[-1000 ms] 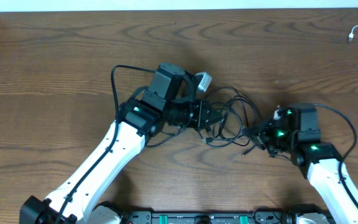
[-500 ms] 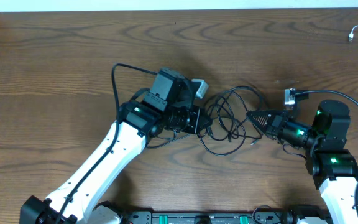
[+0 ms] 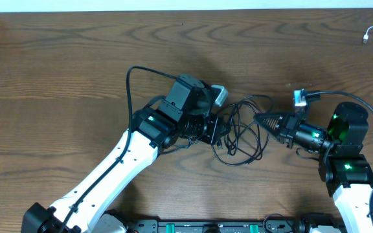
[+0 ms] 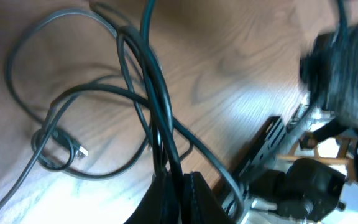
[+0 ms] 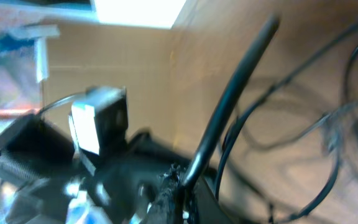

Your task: Untangle cables

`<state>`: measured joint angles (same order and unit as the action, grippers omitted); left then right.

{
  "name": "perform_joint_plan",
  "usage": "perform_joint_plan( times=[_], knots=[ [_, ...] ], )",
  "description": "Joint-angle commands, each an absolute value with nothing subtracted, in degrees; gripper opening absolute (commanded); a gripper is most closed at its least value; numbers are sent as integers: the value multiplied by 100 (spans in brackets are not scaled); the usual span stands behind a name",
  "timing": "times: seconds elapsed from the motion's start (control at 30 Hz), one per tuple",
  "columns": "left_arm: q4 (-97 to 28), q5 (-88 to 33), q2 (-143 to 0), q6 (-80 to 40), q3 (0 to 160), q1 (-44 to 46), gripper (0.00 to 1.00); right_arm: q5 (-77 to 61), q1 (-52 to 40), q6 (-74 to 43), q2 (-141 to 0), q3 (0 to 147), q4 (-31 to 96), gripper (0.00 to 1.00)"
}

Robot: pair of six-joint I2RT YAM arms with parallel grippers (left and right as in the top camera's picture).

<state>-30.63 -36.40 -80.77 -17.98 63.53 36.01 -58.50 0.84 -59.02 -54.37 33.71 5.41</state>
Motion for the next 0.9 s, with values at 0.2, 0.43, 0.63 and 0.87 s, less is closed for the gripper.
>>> perform_joint_plan(
  times=[0.2,0.43,0.63,0.87],
  knots=[
    [-4289,-2043,-8049,-1271,6396,3623,8,-2827,119,-4324,-5430,3481,1363,2],
    [-3745,-2709,-8049,-1234,6396,3625,8,-2049,108,-3577,-5433,3481,2248,2],
    [-3120,-3750,-8049,-615,6396,3625,8,-2134,104,-3203,-5433,3481,2652,27],
    [-3068,-3739,-8047,-408,6396,3625,8,-3354,104,-3205,-5433,3481,2845,52]
  ],
)
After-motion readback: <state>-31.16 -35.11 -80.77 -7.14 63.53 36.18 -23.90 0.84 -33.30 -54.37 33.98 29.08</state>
